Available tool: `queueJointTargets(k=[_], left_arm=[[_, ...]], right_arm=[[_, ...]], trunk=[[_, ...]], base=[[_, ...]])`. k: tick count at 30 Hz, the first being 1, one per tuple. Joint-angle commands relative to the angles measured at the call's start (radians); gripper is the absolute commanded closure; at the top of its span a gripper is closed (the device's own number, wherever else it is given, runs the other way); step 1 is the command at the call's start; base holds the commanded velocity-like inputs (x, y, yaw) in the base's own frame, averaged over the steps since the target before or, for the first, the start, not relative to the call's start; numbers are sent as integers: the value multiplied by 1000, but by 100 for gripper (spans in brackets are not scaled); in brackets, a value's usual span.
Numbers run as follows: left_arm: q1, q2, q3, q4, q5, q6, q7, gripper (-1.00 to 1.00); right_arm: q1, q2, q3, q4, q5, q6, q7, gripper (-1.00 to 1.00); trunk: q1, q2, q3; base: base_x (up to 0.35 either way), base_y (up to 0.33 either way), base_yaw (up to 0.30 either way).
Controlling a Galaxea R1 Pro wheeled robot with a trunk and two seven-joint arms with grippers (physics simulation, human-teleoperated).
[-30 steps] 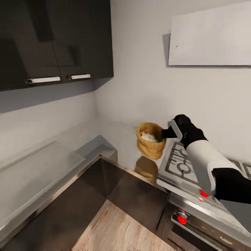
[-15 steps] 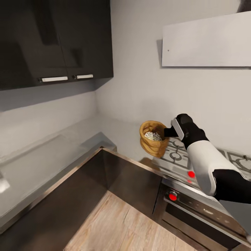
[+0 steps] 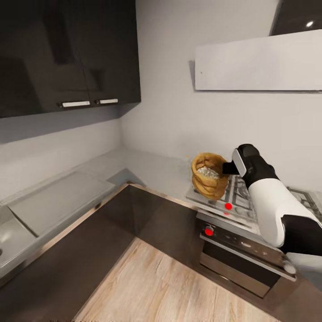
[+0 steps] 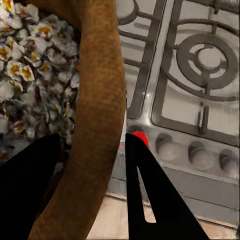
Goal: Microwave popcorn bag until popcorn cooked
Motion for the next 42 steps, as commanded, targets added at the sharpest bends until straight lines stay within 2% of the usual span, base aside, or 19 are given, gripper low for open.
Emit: queueJointTargets(k=[1, 3, 4, 9, 12, 14, 16, 18, 20, 25, 27, 28, 30, 33, 38, 40, 42], left_arm=[[-1, 0, 4, 1, -1, -3, 0, -100], [-1, 0, 4, 1, -1, -3, 0, -100], [-1, 0, 4, 1, -1, -3, 0, -100], [1, 0, 5, 1, 0, -3, 0, -100], [1, 0, 6, 1, 0, -3, 0, -100], [1, 0, 6, 1, 0, -3, 0, -100], [1, 0, 6, 1, 0, -3, 0, -100], [1, -1, 5, 1, -1, -3, 0, -100], [1, -1, 5, 1, -1, -3, 0, -100], [1, -1, 4, 1, -1, -3, 0, -100], [1, -1, 4, 1, -1, -3, 0, -100], [1, -1, 4, 1, -1, -3, 0, -100], [1, -1, 4, 1, -1, -3, 0, -100], [1, -1, 5, 1, -1, -3, 0, -100], [1, -2, 14, 1, 5, -3, 0, -100], [1, -2, 15, 1, 7, -3, 0, -100], [1, -2, 15, 1, 8, -3, 0, -100]], right_arm=[[-1, -18, -13, 0, -14, 3, -8, 100], [0, -38, -19, 1, -14, 3, -10, 100], [0, -71, -22, 5, -14, 3, -11, 100], [0, -177, -23, 3, -15, 3, -11, 100], [-1, -221, -23, 1, -16, 3, -11, 100], [-1, -263, -24, -1, -19, 3, -11, 100], [-1, -290, -24, 0, -21, 3, -10, 100], [1, -299, -23, 1, -23, 3, -7, 100], [3, -301, -23, 3, -23, 3, -6, 100], [10, -286, -21, 12, -23, 3, -5, 100], [11, -264, -20, 12, -24, 3, -5, 100], [11, -240, -23, 12, -24, 3, -5, 100], [11, -196, -58, 12, -23, 3, -6, 100], [15, -164, -117, 17, -21, 3, -10, 100], [16, -141, -166, 20, -21, 3, -29, 100], [15, -138, -186, 33, -21, 3, -107, 100], [13, -137, -204, 58, -22, 3, -147, 100]], trunk=[[0, -2, -1], [0, -2, 2], [0, -2, 4], [0, -2, 10], [0, -2, 11], [0, -2, 11], [0, -2, 11], [0, -2, 11], [0, -2, 11], [0, -2, 11], [0, -2, 11], [0, -2, 11], [0, -2, 11], [0, -2, 11], [0, -2, 11], [0, -2, 11], [0, -2, 11]], base=[[-342, 0, -108], [-342, 0, -109], [-342, 0, -110], [-227, 0, -92], [-13, 0, -9], [-1, 0, -1], [0, 0, 0], [-89, 0, 0], [-250, 0, 0], [-337, 0, 0], [-343, 0, 0], [-343, 0, 0], [-343, 0, 0], [-343, 0, 0], [-343, 0, 0], [-343, 0, 0], [-343, 0, 0]])
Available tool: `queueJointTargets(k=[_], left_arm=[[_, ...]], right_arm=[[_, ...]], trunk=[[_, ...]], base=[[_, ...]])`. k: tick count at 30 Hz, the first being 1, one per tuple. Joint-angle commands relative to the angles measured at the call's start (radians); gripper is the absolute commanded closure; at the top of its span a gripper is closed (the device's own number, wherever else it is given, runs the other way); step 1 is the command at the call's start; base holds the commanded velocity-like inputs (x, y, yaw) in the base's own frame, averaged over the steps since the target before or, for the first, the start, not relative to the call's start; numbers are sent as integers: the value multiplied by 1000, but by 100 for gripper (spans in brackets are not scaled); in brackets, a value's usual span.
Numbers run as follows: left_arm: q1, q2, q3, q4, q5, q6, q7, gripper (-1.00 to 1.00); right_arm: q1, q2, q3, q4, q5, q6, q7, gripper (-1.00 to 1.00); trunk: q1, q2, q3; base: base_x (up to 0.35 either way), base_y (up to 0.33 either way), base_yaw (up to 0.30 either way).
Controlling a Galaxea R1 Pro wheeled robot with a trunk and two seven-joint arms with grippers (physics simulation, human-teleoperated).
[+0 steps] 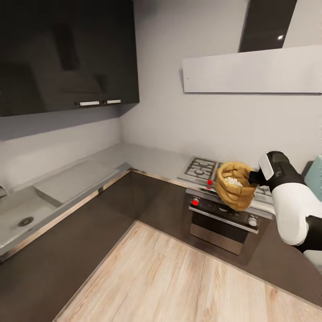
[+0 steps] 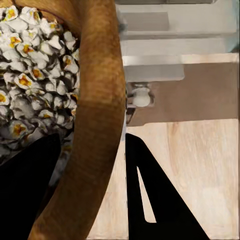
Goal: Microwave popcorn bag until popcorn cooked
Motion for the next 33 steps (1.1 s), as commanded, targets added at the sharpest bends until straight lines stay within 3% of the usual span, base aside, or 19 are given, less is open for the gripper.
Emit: queueJointTargets(k=[1, 6, 8, 12, 15, 18, 28, 33], left_arm=[[-1, -1, 5, 1, 0, -3, 0, -100], [-1, 0, 3, 1, -2, -3, 0, -100], [-1, -1, 3, 1, -2, -3, 0, -100], [-1, 0, 3, 1, -4, -3, 0, -100], [-1, 0, 3, 1, -6, -3, 0, -100], [-1, 0, 3, 1, -6, -4, 0, -100], [-1, 0, -1, 1, -8, -4, 0, -100], [-1, -1, -3, 1, -8, -4, 0, -100]], right_arm=[[-1, 1, -13, 7, -8, 2, -15, 100], [1, 16, -18, 16, 2, 2, -45, 100], [3, 28, -15, 16, 4, 2, -94, 100], [4, 70, -12, 14, 5, 2, -179, 100], [6, 93, 3, 14, 5, 2, -192, 100], [15, 108, 51, 9, 4, 2, -191, 100], [21, 111, 61, 2, -6, 2, -178, 100], [21, 103, 51, 2, -9, 2, -67, 100]], trunk=[[0, -2, -2], [0, -2, -2], [0, -2, -2], [0, -2, -2], [0, -2, -2], [0, -2, -2], [0, -2, -2], [0, -2, -2]], base=[[-343, 0, 0], [-343, 0, 0], [-343, 0, 0], [-343, 0, 0], [-343, -18, 0], [-218, -76, 0], [-190, -135, 0], [-293, -191, 0]])
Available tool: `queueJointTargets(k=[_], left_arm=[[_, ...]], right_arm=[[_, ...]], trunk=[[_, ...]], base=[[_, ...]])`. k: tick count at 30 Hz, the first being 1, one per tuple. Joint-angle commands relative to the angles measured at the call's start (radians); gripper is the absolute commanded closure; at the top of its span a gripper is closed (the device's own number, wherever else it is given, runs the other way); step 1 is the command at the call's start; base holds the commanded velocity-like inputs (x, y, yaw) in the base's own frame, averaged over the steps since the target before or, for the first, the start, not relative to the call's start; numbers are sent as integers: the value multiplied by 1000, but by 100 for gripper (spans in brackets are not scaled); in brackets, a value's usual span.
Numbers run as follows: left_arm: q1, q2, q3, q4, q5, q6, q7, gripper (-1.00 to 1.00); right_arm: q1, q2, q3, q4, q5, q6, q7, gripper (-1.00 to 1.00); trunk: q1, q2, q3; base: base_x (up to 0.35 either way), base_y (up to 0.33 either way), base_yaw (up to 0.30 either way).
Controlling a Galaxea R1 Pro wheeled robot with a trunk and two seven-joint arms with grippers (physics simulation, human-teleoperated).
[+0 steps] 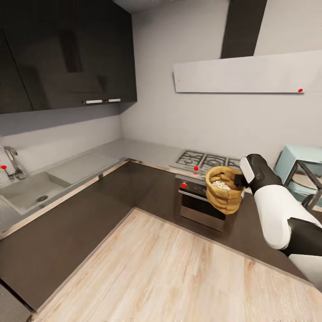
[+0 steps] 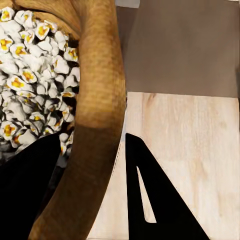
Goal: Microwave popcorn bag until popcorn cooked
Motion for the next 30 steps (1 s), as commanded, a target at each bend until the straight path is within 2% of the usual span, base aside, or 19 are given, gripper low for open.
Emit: queueJointTargets(k=[1, 5, 12, 17, 25, 30], left_arm=[[-1, -1, 4, 0, -1, -3, 0, -100], [1, 1, 9, 0, 0, -4, 0, -100], [-1, 0, 9, 0, -1, -3, 0, -100], [-1, 0, 9, 0, -1, -4, 0, -100], [-1, 1, 8, 0, -1, -4, 0, -100], [0, 0, 5, 0, -1, -4, 0, -100]], right_arm=[[-1, -1, -1, 0, -4, 3, 12, 100], [-1, 2, 3, 1, -3, 3, 29, 100], [1, 6, 5, 3, -3, 3, 29, 100], [3, 6, 6, 2, -3, 3, 27, 100], [4, 8, 7, 8, -3, 3, 25, 100], [16, 10, 9, 10, -2, 3, 26, 100]], trunk=[[0, -2, -2], [0, -2, -2], [0, -2, -2], [0, -2, -2], [0, -2, -2], [0, -2, -2]], base=[[-298, -182, 0], [-257, -120, 0], [-49, -11, 0], [-282, -91, -8], [-326, -111, -235], [-156, -43, -45]])
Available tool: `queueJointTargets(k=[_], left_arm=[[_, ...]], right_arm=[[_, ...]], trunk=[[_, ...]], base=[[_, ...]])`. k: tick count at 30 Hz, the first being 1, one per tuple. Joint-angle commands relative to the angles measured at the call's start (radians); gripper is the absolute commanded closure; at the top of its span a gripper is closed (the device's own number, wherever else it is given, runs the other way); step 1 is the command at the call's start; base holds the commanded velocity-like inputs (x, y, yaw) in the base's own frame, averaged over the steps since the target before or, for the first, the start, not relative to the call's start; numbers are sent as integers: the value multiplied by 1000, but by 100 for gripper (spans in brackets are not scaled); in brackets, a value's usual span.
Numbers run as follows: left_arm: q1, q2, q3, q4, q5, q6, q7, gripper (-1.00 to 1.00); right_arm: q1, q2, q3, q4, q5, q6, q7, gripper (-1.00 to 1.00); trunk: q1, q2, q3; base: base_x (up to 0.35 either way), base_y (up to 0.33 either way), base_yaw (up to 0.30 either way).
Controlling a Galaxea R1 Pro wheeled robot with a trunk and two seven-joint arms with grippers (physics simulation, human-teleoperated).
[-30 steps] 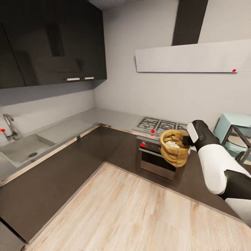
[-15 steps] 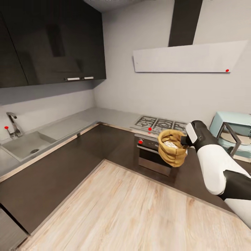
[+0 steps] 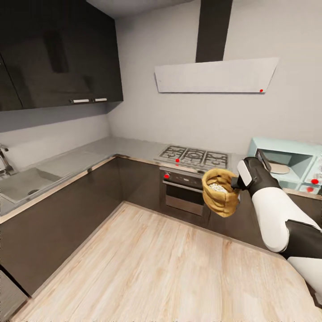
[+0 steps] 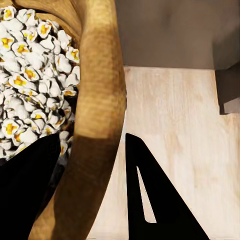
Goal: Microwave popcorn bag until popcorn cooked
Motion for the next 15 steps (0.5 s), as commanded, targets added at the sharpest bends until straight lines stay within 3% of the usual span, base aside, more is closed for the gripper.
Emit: queueJointTargets(k=[1, 15], left_arm=[[-1, -1, 4, 1, -1, -3, 0, -100], [-1, 0, 2, 1, -2, -4, 0, -100]], right_arm=[[0, 1, -2, 0, -6, 2, -5, 100], [5, 1, -2, 0, -6, 2, -5, 100]], trunk=[[0, -2, -2], [0, -2, -2]], base=[[-232, -4, -4], [-331, 0, 0]])
